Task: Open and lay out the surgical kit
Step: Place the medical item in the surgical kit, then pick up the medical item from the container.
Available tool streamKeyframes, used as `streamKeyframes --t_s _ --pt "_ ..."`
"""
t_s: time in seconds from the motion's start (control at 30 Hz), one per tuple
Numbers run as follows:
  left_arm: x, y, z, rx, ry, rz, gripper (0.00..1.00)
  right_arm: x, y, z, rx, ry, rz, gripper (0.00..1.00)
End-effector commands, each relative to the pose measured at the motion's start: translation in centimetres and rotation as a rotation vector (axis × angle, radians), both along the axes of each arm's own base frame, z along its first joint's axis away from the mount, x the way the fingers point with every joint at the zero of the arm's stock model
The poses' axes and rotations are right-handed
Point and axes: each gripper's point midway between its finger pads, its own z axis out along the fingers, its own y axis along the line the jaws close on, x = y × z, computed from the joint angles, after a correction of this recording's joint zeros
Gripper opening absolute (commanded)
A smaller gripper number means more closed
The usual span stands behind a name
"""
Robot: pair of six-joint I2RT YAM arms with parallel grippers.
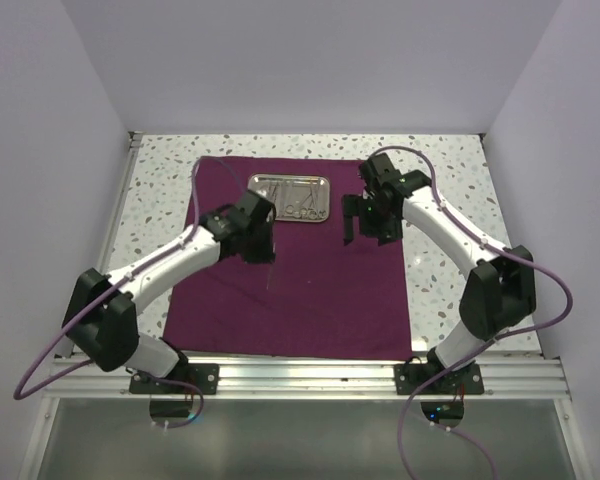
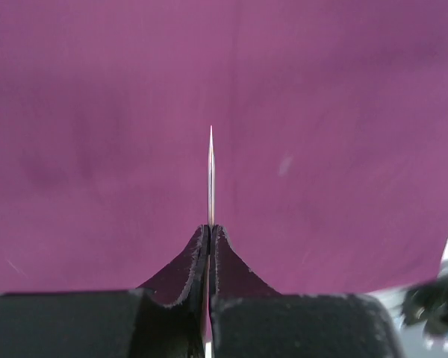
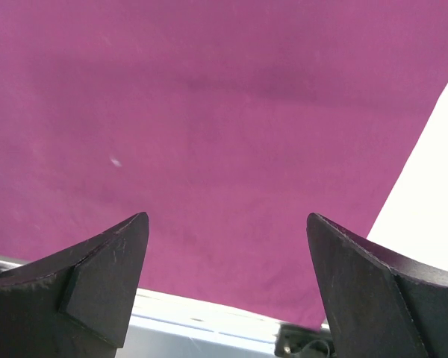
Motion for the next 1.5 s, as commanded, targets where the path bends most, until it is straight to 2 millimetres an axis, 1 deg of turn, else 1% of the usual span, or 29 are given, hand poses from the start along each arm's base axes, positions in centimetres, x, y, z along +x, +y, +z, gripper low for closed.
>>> streamKeyframes --t_s 0.0,0.13,0.17,0.2,0.23,0.27,0.33,0.37,0.4,0.47,0.5,0.57,0.6,0.73,0.77,0.8,0.83,0.87,0.9,0.93,0.97,1.0,1.03,1.07,1.1,1.17,1.2,1.27,1.47 --pt "-4.1 -1.0 -2.5 -0.088 0.086 0.098 0.00 -0.9 0.1 1.4 0.064 -0.059 0.001 0.90" --pt "-6.8 -1.1 -5.2 -0.097 0.104 0.089 0.01 -2.4 -0.8 -0.1 0.039 -0.029 0.008 0.89" --pt "-7.1 -1.4 -5.4 -0.100 0.102 0.080 0.06 -2.7 -1.0 -0.3 0.034 -0.025 0.006 0.89" --pt "-7.2 -1.5 -5.6 -0.105 0.099 0.072 0.15 -2.8 -1.1 -0.3 0.031 -0.024 0.005 0.89" --pt "-7.2 -1.5 -5.9 -0.100 0.103 0.071 0.38 -3.0 -1.2 -0.3 0.032 -0.025 0.004 0.89" --pt "-7.2 -1.4 -5.9 -0.094 0.103 0.073 0.49 -3.1 -1.3 -0.1 0.032 -0.027 0.002 0.89" --pt "-6.5 -1.2 -4.7 -0.067 0.085 0.076 0.69 -3.2 -1.4 0.3 0.030 -0.034 -0.002 0.89" --pt "-6.3 -1.3 -4.0 -0.060 0.075 0.073 0.75 -3.4 -1.6 0.4 0.024 -0.031 -0.005 0.89" --pt "-5.0 -1.7 -2.0 -0.063 0.023 0.063 0.95 -3.3 -1.7 0.8 0.022 -0.040 -0.011 0.89" --pt "-3.9 -1.2 -0.1 -0.019 -0.010 0.062 1.00 -3.4 -2.0 1.5 0.016 -0.058 -0.018 0.89" --pt "-2.0 -1.4 2.1 -0.002 -0.075 0.045 1.00 -3.4 -2.1 1.7 0.019 -0.062 -0.022 0.90" --pt "0.5 -0.2 3.5 0.028 -0.110 0.061 1.00 -3.6 -2.6 2.3 0.005 -0.082 -0.037 0.90" --pt "3.1 0.9 4.2 0.053 -0.136 0.065 0.98 -3.7 -2.7 2.4 0.005 -0.084 -0.052 0.90" --pt "8.9 3.1 3.9 0.117 -0.145 0.065 0.89 -4.3 -3.1 2.9 0.016 -0.094 -0.084 0.90" --pt "10.7 3.3 5.0 0.134 -0.188 0.053 0.88 -4.6 -3.2 2.9 0.018 -0.097 -0.095 0.90" --pt "12.1 3.4 3.5 0.166 -0.166 0.047 0.82 -4.7 -3.3 3.0 0.018 -0.101 -0.101 0.90" --pt "13.3 3.8 3.2 0.180 -0.173 0.049 0.78 -4.7 -3.3 3.0 0.018 -0.103 -0.107 0.90" --pt "15.1 3.6 4.5 0.187 -0.219 0.040 0.73 -4.8 -3.5 3.0 0.015 -0.106 -0.118 0.90" --pt "16.3 3.5 2.8 0.210 -0.193 0.033 0.65 -4.9 -3.7 3.0 0.013 -0.109 -0.122 0.90" --pt "17.4 3.7 2.6 0.216 -0.199 0.035 0.63 -4.9 -3.8 3.0 0.007 -0.111 -0.128 0.90" --pt "19.0 3.2 3.9 0.210 -0.241 0.027 0.60 -4.9 -3.8 2.9 0.004 -0.110 -0.132 0.90" --pt "20.0 3.4 1.9 0.232 -0.206 0.028 0.56 -4.9 -4.1 2.8 -0.009 -0.106 -0.139 0.90" --pt "20.9 3.3 1.6 0.235 -0.208 0.029 0.54 -4.9 -4.2 2.8 -0.013 -0.105 -0.142 0.90" --pt "22.4 3.1 2.9 0.227 -0.244 0.040 0.53 -5.0 -4.2 2.7 -0.022 -0.098 -0.142 0.90" --pt "23.1 3.4 0.7 0.248 -0.202 0.041 0.50 -4.9 -4.3 2.9 -0.027 -0.100 -0.143 0.90" --pt "24.8 3.4 0.9 0.239 -0.219 0.055 0.50 -4.8 -4.5 2.8 -0.042 -0.090 -0.146 0.89" --pt "25.4 3.8 -0.7 0.248 -0.195 0.061 0.50 -4.7 -4.5 2.9 -0.047 -0.093 -0.137 0.89" --pt "26.4 3.8 -0.8 0.241 -0.209 0.068 0.50 -4.5 -4.6 2.9 -0.060 -0.085 -0.131 0.89" --pt "28.0 4.3 -3.9 0.246 -0.190 0.074 0.49 -4.0 -4.4 2.4 -0.083 -0.056 -0.114 0.89"
